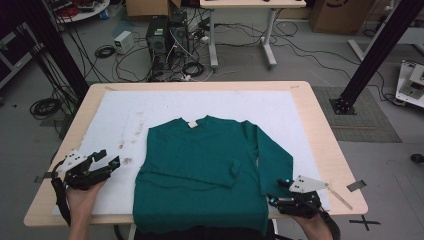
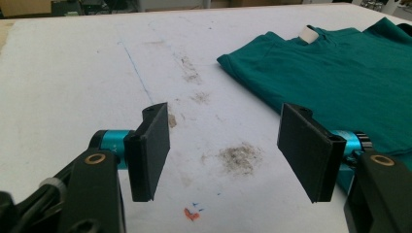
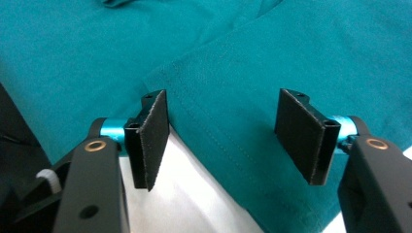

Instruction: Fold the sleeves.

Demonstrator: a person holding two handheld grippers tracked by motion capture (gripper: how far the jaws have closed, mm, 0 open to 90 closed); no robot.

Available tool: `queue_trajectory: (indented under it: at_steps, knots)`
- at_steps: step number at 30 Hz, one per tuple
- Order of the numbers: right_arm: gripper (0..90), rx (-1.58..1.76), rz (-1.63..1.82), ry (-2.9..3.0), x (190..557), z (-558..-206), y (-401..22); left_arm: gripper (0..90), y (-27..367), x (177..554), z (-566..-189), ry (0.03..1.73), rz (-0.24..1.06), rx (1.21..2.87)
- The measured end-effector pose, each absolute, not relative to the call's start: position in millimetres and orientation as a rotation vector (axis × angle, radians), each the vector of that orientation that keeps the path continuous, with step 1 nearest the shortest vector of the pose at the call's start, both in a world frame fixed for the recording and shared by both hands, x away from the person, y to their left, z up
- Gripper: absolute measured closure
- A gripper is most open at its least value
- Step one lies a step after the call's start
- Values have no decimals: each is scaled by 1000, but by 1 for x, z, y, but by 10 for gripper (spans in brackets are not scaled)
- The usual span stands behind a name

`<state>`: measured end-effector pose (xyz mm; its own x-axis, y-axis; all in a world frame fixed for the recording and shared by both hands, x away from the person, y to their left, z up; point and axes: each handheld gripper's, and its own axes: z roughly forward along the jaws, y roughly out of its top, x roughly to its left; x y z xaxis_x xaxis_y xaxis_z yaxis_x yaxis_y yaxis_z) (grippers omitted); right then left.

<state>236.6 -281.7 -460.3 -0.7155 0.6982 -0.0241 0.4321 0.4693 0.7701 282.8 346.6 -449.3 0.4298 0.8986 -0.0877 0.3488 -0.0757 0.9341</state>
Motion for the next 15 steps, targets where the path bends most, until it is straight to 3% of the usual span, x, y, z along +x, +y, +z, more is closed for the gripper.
queue_trajectory:
  at_steps: [4, 12, 15]
  knots:
    - [475, 948, 1099, 2399, 241, -459, -281, 364, 346, 284, -449, 1113, 661, 1647]
    - [775, 959, 1087, 2396, 247, -456, -279, 366, 345, 283, -449, 1108, 679, 1656]
    - [850, 985, 1056, 2392, 249, -454, -276, 366, 344, 282, -449, 1107, 686, 1663]
